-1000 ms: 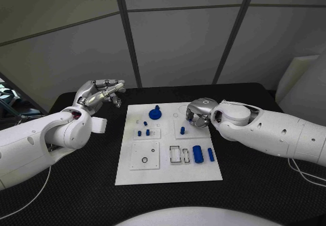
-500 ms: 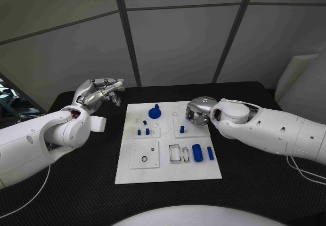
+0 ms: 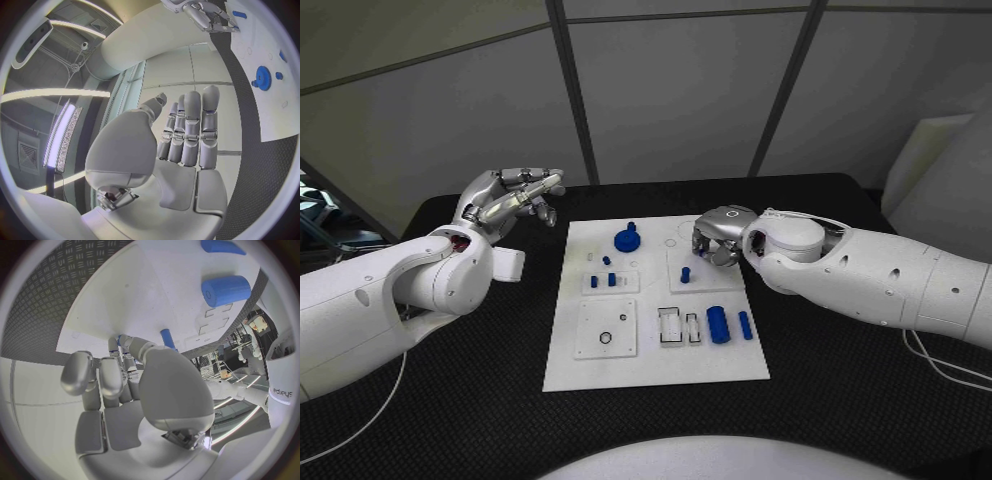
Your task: Assemble the parts on the task board
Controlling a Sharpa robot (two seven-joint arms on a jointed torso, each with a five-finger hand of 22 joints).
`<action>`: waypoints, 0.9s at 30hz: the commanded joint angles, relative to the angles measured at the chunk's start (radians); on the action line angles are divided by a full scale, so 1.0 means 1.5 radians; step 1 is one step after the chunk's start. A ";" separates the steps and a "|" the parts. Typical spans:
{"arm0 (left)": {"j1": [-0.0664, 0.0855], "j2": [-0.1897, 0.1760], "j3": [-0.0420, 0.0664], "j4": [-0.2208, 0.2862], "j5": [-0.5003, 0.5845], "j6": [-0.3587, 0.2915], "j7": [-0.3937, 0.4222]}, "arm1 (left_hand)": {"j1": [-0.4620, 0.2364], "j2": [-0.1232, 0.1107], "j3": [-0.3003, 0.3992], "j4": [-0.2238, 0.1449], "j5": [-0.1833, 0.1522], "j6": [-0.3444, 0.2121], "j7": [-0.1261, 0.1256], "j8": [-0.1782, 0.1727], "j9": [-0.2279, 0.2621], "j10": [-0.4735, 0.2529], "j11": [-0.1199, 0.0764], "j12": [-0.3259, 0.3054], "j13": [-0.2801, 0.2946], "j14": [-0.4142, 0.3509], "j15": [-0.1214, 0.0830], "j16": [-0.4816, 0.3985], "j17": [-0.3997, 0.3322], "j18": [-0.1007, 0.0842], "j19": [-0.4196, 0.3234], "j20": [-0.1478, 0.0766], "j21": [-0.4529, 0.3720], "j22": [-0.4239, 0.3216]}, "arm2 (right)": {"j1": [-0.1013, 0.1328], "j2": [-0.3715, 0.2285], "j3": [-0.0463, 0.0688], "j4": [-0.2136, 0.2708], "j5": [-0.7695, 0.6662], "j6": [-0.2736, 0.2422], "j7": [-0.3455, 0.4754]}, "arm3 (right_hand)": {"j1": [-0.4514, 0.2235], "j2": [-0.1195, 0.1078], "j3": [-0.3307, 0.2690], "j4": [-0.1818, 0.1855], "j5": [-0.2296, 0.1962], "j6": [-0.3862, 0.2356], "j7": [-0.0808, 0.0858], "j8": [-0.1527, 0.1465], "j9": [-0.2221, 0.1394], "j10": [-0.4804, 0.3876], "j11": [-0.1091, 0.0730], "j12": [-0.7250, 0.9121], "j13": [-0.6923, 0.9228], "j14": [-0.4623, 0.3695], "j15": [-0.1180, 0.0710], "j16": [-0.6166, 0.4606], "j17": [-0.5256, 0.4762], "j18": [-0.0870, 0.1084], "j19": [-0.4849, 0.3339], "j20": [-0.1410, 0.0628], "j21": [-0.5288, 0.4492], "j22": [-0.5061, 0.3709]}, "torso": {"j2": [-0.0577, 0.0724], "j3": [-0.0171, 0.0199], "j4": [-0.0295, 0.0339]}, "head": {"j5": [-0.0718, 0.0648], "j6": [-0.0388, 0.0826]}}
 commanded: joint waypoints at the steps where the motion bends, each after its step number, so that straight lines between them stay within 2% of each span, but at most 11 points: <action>1: 0.001 0.001 0.000 0.001 0.003 0.013 -0.004 | 0.003 0.003 -0.004 0.000 0.000 -0.004 0.000 0.001 -0.001 -0.006 0.001 0.003 0.001 0.001 0.002 0.000 -0.001 -0.008 -0.004 0.000 -0.003 -0.001 | -0.001 0.002 -0.001 -0.003 -0.001 0.026 0.001 | -0.011 -0.007 0.000 -0.004 0.000 -0.004 0.000 -0.003 -0.001 -0.007 0.000 -0.004 -0.001 0.017 0.004 0.004 -0.001 -0.003 -0.003 0.005 0.003 0.001 | 0.000 -0.0002 0.0003 | 0.000 0.001; 9: 0.001 0.002 0.000 0.000 0.003 0.015 -0.007 | 0.007 0.004 -0.005 -0.001 0.000 -0.005 0.000 0.001 -0.001 -0.008 0.002 0.004 0.001 0.000 0.003 0.000 -0.001 -0.007 -0.005 0.001 -0.007 -0.003 | -0.002 -0.002 -0.001 0.005 0.002 0.003 0.004 | -0.016 -0.006 0.003 -0.004 0.005 0.002 -0.001 -0.001 0.000 -0.003 -0.001 -0.001 0.000 0.017 0.004 0.006 -0.002 -0.003 -0.003 0.006 0.008 0.006 | 0.000 0.0004 -0.0005 | 0.002 0.003; 18: 0.000 0.001 0.000 0.000 0.003 0.016 -0.008 | 0.010 0.006 -0.006 -0.002 0.000 -0.006 0.001 0.001 -0.001 -0.010 0.002 0.005 0.001 -0.001 0.003 0.000 -0.002 -0.007 -0.006 0.001 -0.009 -0.004 | -0.002 -0.017 -0.001 0.026 0.004 -0.068 0.001 | -0.028 -0.009 -0.003 0.000 0.000 0.008 -0.004 0.001 0.001 0.004 -0.004 0.000 0.001 0.018 0.003 0.011 0.001 -0.007 0.003 0.005 0.023 0.025 | 0.001 0.0004 0.0001 | 0.001 0.005; 27: -0.001 0.000 0.000 -0.002 0.003 0.018 -0.011 | 0.012 0.006 -0.008 -0.001 0.000 -0.009 0.002 0.000 -0.001 -0.013 0.003 0.006 0.001 -0.002 0.004 0.000 -0.002 -0.007 -0.007 0.001 -0.014 -0.007 | -0.002 -0.042 0.000 0.060 0.004 -0.111 -0.003 | -0.029 -0.010 -0.003 0.000 -0.001 0.009 -0.004 0.001 0.001 0.004 -0.004 0.000 0.001 0.018 0.002 0.013 0.003 -0.008 0.005 0.005 0.027 0.030 | 0.001 0.0005 0.0000 | 0.003 0.006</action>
